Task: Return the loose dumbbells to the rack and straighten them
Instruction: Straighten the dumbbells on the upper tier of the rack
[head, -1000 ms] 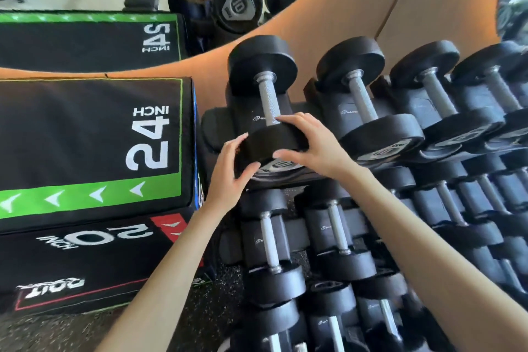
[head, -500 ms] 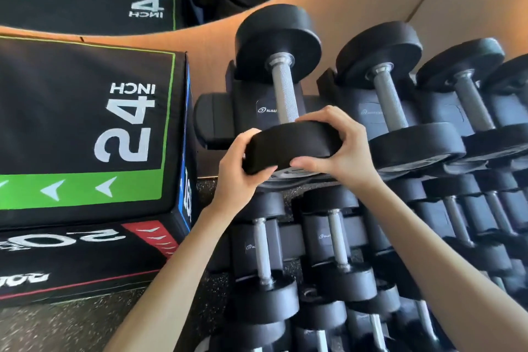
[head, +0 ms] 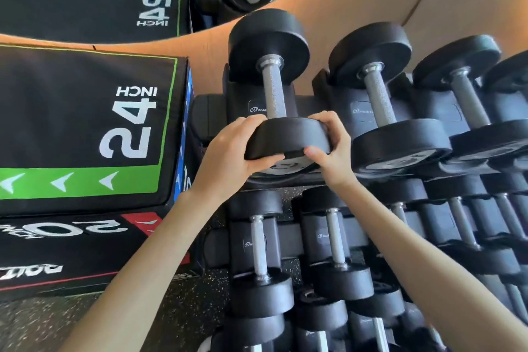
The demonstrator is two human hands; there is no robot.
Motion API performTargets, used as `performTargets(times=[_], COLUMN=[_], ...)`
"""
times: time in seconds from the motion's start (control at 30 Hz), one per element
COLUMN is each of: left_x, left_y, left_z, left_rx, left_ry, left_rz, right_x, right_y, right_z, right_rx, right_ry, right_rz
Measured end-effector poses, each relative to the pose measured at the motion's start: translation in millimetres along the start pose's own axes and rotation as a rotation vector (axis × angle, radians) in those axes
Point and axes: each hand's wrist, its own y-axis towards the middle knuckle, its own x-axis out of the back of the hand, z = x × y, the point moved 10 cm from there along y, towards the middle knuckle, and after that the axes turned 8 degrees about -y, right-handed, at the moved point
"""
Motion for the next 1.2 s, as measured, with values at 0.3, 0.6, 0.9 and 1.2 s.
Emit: performTargets(times=[0.3, 0.6, 0.9, 1.2], left_x=[-4, -10, -9, -16], left_y=[-40, -32, -11, 15], left_z=[50, 54, 28, -39], left_rx=[0.07, -0.036, -0.114, -0.18], left_ry=[-0.541, -0.481, -0.243, 0.365], left_rz=[-0.316, -0.535, -0.224, 0.001], right_x=[-36, -33, -10, 5], right_y=[12, 15, 8, -11], right_z=[48, 52, 19, -32], right_rx=[0.167, 0.219, 0.162, 0.012], right_ry=[-0.582, -0.493, -0.183, 0.017], right_rz=[0.306, 0.207, 0.084, -0.158])
